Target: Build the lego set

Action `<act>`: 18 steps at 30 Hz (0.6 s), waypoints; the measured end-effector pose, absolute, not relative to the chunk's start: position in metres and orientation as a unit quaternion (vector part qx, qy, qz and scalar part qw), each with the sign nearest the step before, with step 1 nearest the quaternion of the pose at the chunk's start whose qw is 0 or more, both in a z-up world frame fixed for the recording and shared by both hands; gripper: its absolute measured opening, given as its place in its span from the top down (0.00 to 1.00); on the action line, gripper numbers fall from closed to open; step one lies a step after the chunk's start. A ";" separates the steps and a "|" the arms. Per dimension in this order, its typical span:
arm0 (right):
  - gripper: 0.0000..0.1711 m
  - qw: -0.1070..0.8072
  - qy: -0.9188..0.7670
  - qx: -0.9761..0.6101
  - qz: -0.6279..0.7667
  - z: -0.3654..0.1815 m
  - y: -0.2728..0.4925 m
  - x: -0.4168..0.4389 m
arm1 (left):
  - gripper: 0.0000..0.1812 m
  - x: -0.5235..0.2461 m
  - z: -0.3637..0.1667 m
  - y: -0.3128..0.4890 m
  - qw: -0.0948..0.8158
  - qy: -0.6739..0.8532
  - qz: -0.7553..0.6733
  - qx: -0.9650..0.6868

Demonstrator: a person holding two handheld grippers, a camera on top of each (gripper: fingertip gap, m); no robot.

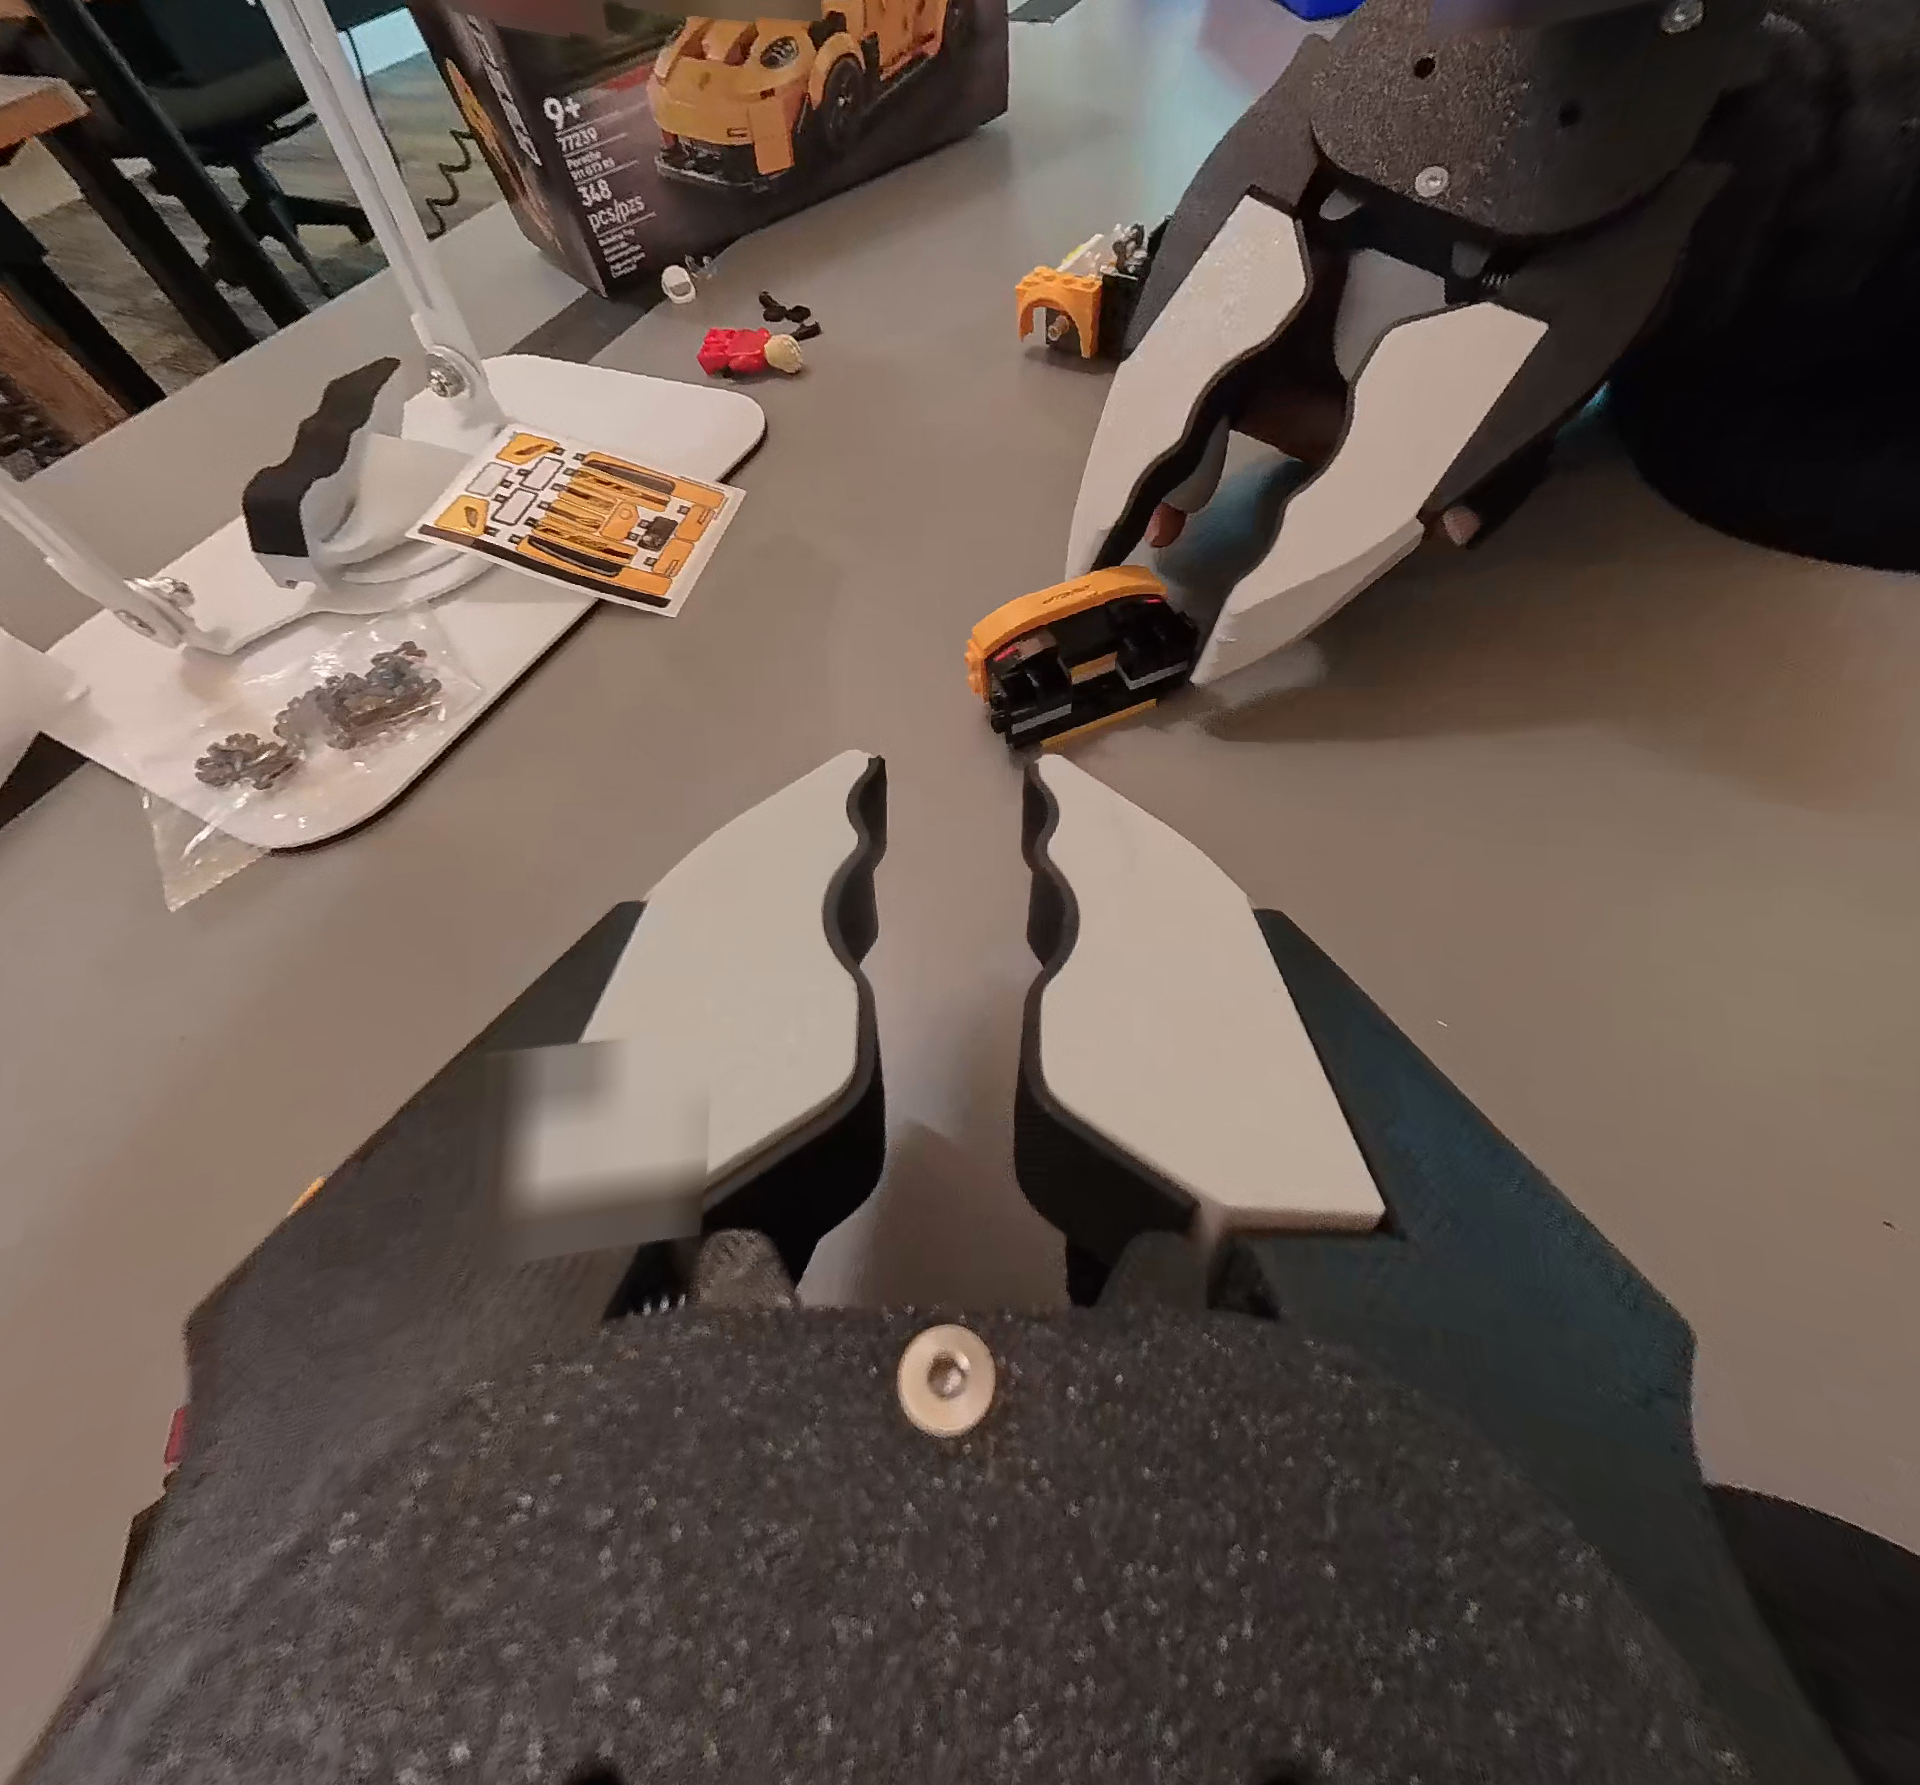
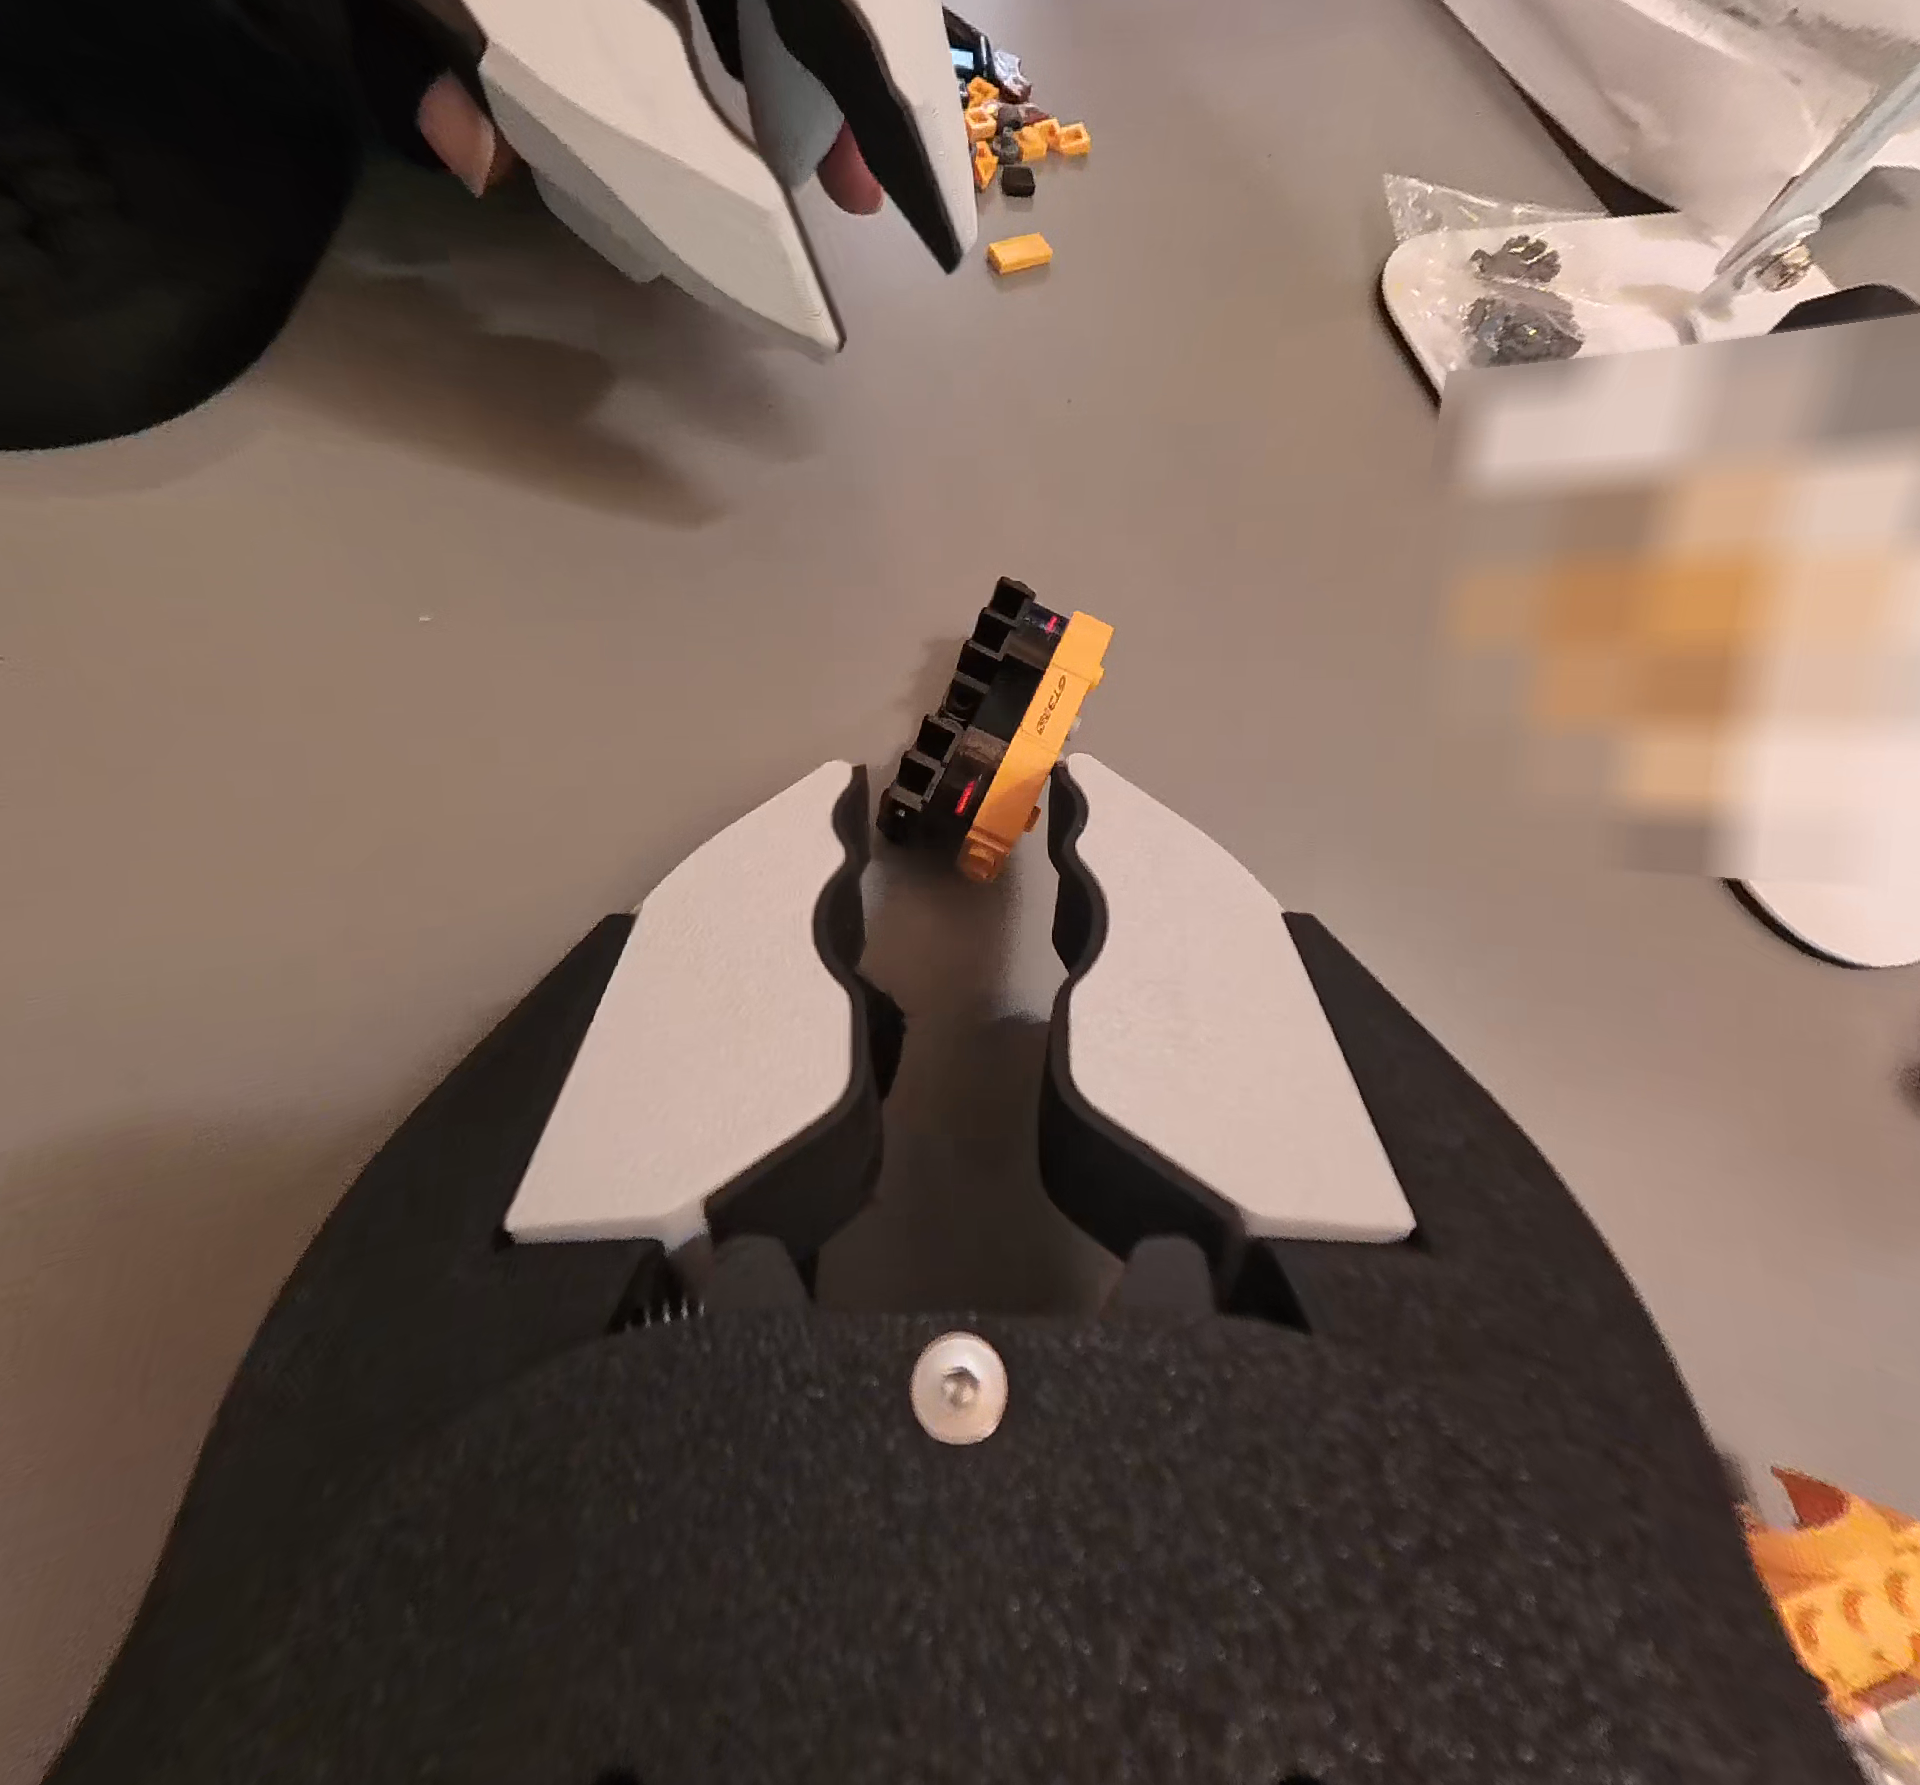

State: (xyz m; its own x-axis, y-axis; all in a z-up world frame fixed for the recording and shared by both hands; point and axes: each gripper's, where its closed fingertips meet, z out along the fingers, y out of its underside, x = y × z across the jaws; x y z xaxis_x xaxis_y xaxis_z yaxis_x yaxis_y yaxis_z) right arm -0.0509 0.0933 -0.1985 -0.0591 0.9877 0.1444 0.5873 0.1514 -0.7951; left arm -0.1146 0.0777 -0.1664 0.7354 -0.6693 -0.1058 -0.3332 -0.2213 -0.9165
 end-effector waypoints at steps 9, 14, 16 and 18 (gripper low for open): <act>0.83 0.236 -0.779 -0.494 0.304 -0.197 0.081 -0.056 | 0.84 -0.103 -0.173 0.076 0.508 0.375 -0.169 -0.757; 0.83 0.164 -0.831 -0.437 0.302 -0.202 0.077 -0.056 | 0.72 -0.077 -0.188 0.067 0.424 0.462 -0.233 -0.743; 0.83 0.151 -0.834 -0.442 0.295 -0.203 0.077 -0.057 | 0.74 -0.074 -0.199 0.062 0.384 0.489 -0.240 -0.745; 0.83 0.149 -0.830 -0.454 0.287 -0.204 0.077 -0.059 | 0.75 -0.078 -0.202 0.066 0.382 0.492 -0.222 -0.750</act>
